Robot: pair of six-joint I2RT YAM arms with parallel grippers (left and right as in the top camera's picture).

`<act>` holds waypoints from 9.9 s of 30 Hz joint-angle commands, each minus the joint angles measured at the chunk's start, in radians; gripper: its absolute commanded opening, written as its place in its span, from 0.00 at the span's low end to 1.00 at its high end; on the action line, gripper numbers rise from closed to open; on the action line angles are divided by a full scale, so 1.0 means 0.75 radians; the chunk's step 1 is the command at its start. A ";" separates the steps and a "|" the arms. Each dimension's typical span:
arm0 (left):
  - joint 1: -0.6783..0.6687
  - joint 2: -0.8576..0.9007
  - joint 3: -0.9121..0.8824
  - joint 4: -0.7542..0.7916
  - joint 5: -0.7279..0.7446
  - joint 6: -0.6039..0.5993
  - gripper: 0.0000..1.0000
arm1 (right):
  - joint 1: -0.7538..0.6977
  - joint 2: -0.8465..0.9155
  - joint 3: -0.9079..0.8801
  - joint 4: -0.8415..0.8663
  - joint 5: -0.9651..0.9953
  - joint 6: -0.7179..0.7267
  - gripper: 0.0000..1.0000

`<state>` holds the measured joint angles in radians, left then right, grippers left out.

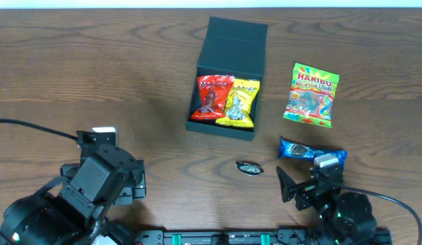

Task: Pack container
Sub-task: 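Move the right gripper over the green HARIBO bag, then lower the right gripper and grasp the HARIBO bag, then carry the HARIBO bag over the box with the right gripper, then lower the HARIBO bag into the box and release it, then move the right gripper down to the blue Oreo pack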

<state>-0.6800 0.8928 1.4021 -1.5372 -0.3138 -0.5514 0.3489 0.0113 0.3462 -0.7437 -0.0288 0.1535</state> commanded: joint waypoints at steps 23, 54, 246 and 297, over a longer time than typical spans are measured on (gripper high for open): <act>-0.002 0.002 -0.004 0.001 -0.001 -0.018 0.95 | -0.011 1.384 1.299 -0.568 -0.087 0.073 0.99; -0.002 0.003 -0.004 0.052 0.000 -0.019 0.95 | -0.583 2.478 1.667 -0.257 0.008 0.189 0.99; -0.002 0.005 -0.011 0.090 -0.010 -0.007 0.95 | 0.149 2.829 1.917 -0.228 0.123 0.601 0.99; -0.002 0.005 -0.011 0.021 0.001 0.032 0.95 | 0.133 1.791 1.313 -0.696 0.402 1.629 0.99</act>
<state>-0.6800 0.8951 1.3972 -1.5177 -0.3138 -0.5419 0.4545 1.3544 1.3373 -1.2903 0.2409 1.3025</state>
